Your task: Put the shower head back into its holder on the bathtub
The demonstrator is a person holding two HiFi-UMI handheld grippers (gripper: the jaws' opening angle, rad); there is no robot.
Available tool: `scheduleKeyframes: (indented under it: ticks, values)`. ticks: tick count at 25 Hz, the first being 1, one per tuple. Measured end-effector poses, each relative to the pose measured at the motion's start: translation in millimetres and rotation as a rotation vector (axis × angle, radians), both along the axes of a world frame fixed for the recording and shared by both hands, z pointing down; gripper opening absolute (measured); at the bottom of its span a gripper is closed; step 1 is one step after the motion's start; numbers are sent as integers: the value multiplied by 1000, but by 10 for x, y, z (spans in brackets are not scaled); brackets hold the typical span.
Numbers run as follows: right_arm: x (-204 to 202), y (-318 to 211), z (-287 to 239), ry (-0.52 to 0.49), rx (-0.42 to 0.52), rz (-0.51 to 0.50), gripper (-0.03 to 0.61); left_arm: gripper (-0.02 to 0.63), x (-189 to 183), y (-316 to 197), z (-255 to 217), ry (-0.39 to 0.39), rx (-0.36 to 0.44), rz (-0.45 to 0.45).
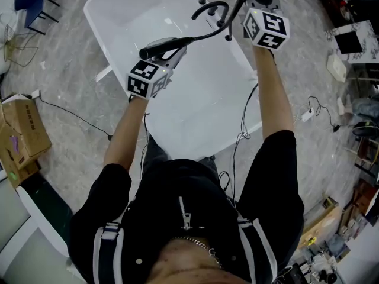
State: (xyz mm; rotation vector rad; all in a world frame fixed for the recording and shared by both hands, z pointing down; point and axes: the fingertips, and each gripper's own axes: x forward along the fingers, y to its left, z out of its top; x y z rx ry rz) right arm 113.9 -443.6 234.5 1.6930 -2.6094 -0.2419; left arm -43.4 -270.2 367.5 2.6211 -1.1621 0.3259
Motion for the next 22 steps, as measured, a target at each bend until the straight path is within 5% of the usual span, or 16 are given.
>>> scheduleKeyframes:
  ticks: [22]
  values:
    - [282,18,741,28,-125,41,64,146,18,-112,315,-3,-24,8]
